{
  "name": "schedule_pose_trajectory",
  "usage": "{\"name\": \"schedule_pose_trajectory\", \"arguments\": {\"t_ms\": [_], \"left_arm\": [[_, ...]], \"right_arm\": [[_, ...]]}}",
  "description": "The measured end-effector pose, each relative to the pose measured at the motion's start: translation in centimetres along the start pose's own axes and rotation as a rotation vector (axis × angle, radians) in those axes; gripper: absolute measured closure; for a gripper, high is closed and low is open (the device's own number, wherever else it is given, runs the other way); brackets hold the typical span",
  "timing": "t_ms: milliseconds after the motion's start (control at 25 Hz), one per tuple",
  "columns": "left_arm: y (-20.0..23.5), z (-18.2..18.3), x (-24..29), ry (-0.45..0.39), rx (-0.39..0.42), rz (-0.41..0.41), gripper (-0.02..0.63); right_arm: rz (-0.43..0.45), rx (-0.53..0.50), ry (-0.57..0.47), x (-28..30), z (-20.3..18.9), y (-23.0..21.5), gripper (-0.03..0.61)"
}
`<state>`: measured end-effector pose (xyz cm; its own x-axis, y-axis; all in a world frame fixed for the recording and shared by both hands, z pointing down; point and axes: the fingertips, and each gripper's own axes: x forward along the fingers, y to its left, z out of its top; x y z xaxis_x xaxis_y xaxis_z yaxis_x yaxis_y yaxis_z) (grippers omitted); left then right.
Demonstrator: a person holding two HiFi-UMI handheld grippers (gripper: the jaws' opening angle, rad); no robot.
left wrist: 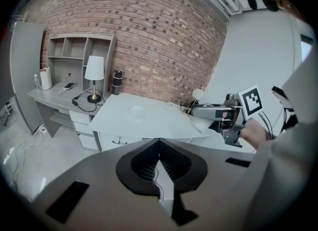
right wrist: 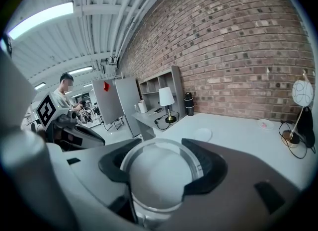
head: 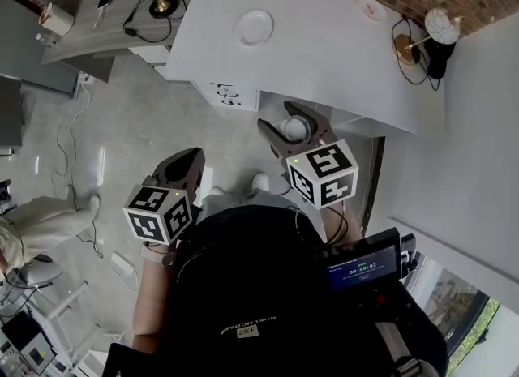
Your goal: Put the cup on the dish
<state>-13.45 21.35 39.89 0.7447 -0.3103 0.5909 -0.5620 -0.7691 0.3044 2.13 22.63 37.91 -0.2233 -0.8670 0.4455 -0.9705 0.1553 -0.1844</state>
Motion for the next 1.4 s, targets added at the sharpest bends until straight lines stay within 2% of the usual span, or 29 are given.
{"name": "schedule_pose_trajectory", "arguments": {"t_ms": [240, 520, 1400], "left_arm": [[-1.2, -0.2, 1.0, 0.015, 0.011, 0.005, 0.607], [0.2, 0.7, 2.3, 0.006, 0.000, -0.008, 0.607], [13.2, 10.3, 8.8, 0.050, 0.020, -0.107, 0.607]], "right_arm": [[0.001, 0.001, 0.008, -0.5, -0.5, -1.7, 0.322], [-0.013, 0.009, 0.027, 1.1, -0.5, -2.6, 0.322], [-0.136, 0.077, 0.048, 13.9, 5.6, -6.8, 0.322]]}}
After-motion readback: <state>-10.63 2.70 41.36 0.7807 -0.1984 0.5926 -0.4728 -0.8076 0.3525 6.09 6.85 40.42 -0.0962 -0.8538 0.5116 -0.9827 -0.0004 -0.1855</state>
